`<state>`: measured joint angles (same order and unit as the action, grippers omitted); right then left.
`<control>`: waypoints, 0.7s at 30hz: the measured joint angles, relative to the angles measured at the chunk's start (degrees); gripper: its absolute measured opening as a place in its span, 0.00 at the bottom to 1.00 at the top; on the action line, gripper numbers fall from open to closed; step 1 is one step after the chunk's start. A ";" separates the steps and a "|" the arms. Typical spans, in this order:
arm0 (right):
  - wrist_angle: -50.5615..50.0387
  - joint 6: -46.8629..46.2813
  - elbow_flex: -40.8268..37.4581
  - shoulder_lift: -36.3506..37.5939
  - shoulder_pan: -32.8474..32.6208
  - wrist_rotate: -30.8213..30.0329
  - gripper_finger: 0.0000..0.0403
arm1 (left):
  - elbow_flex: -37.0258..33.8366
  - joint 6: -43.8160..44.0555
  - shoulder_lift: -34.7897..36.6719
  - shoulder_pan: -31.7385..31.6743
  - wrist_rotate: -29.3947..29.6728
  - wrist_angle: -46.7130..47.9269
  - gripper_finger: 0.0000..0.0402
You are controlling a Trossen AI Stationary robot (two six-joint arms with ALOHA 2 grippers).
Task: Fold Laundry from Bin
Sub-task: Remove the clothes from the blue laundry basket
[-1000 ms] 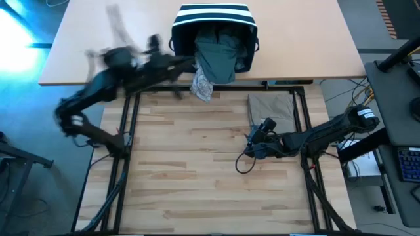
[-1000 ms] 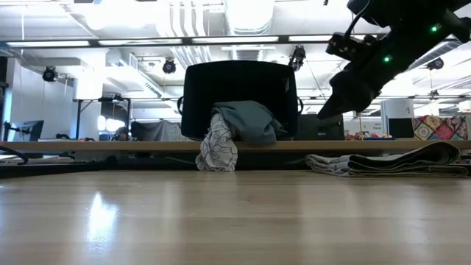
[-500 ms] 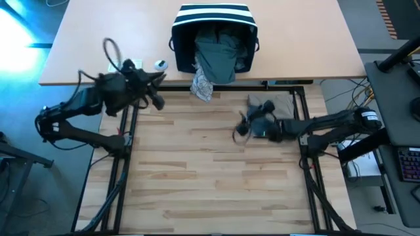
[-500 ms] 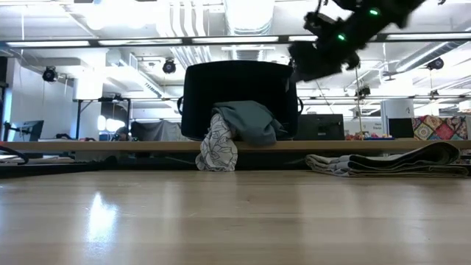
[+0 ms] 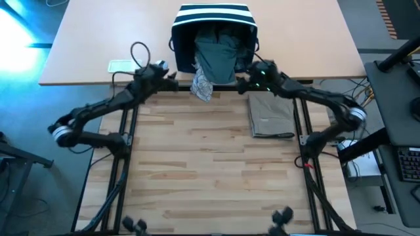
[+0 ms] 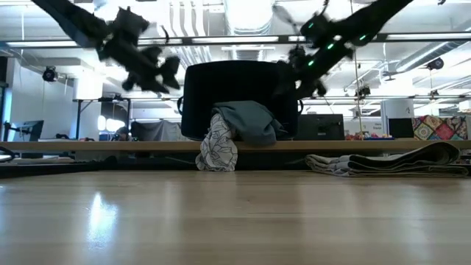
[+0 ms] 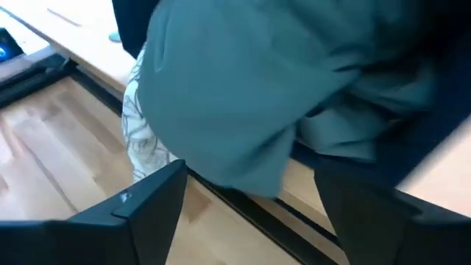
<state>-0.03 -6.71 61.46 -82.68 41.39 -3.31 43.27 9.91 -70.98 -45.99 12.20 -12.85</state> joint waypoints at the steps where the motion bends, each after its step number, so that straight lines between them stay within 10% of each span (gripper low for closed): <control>1: 0.27 -1.66 2.08 -2.95 0.70 1.16 0.75 | -0.28 0.15 -2.31 -1.53 -0.70 -2.15 0.49; 12: 0.40 -19.04 22.65 -26.37 4.74 6.45 0.72 | 4.48 -10.79 -18.73 -7.69 -6.34 -9.51 0.50; 21: 0.62 -13.62 23.98 -28.40 4.65 6.76 0.46 | 6.10 -19.93 -27.55 -10.25 -6.70 -22.64 0.50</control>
<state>0.59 -20.33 85.44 -111.07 46.05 3.45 49.38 -10.02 -98.54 -56.24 5.50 -35.49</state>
